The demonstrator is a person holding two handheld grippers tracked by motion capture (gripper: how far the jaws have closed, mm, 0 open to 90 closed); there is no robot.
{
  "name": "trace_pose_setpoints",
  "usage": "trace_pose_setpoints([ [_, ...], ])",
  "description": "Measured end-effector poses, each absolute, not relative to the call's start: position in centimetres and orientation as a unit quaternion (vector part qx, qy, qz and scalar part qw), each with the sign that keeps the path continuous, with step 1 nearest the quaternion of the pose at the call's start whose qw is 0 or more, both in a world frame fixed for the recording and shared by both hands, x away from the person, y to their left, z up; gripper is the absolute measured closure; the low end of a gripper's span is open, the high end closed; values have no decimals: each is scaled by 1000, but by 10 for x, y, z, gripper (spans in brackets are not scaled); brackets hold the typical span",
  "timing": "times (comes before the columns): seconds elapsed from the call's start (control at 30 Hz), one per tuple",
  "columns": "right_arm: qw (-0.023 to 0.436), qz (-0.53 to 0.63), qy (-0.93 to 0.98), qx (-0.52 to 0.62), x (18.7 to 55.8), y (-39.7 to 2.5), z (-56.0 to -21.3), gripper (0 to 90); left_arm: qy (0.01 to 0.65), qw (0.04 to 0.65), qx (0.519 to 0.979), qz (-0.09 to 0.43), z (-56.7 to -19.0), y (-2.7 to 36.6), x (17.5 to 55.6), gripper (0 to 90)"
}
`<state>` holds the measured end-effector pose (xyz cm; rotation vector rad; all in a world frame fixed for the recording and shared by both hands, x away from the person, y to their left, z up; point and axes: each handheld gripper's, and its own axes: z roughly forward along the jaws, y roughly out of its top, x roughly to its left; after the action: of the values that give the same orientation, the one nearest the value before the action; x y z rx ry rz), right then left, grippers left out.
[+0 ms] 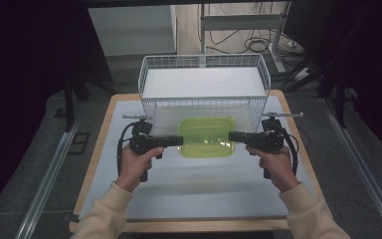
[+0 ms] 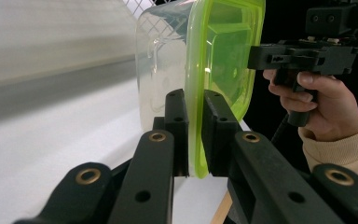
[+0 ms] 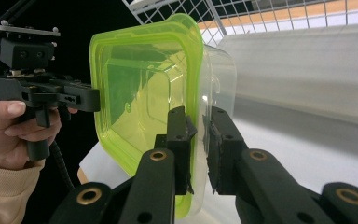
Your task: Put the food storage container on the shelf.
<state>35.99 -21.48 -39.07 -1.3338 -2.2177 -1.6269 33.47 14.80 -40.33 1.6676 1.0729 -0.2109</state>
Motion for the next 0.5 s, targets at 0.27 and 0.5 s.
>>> trace_pose_setpoints([
  [0.27, 33, -533, -727, -432, 366, -213, -377, 803, 452, 547, 699, -89, -392, 150, 342, 820],
  [0.5, 29, -538, -723, -432, 373, -211, -365, 803, 450, 549, 699, -83, -379, 150, 349, 820],
])
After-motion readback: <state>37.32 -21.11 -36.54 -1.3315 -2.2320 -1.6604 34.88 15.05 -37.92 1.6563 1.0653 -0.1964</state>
